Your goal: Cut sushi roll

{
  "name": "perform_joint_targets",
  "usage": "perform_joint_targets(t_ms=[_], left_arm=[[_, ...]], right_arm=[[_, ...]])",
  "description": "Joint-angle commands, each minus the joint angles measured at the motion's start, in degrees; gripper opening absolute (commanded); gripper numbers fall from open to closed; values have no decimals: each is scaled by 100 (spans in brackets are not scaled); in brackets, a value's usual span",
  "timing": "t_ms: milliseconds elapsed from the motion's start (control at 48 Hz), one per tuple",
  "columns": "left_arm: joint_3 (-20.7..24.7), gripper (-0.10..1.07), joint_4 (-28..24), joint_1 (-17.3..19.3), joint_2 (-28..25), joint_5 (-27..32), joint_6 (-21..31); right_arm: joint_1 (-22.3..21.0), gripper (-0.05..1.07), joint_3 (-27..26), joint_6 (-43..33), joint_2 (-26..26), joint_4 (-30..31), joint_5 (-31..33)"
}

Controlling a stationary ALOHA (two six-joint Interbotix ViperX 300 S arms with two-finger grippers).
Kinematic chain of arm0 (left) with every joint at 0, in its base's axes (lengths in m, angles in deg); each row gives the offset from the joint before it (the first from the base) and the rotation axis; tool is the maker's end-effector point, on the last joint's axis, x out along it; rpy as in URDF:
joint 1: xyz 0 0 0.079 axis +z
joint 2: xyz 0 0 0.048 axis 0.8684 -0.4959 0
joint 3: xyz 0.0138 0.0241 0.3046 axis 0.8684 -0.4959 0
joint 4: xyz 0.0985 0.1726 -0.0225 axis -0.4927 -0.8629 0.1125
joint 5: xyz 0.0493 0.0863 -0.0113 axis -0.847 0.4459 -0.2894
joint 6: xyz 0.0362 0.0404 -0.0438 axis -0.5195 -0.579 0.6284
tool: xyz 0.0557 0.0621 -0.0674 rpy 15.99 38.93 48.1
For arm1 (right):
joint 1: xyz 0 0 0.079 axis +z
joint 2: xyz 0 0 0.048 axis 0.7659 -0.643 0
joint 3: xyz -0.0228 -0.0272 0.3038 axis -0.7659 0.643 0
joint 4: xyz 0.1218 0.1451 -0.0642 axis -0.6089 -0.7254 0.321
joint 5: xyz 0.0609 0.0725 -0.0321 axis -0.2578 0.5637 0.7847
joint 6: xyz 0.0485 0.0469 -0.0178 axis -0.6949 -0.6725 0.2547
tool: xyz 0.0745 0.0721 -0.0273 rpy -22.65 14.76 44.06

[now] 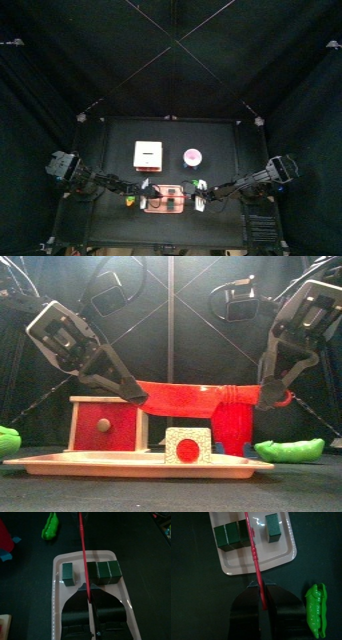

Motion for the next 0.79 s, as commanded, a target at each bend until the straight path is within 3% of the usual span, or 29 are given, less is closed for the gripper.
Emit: perform_joint_targets(t_ms=[0,354,771], left_arm=[[44,22,35,-237,-97,18,-9],[290,22,220,-396,-422,299,-18],[167,22,176,-352,-105,281,-26]], right_arm=[[132,34,-18,-44,79,-9,-9],[272,34,-62,-53,-220,-9,-123],[255,34,-88,-44,-62,105,-62]])
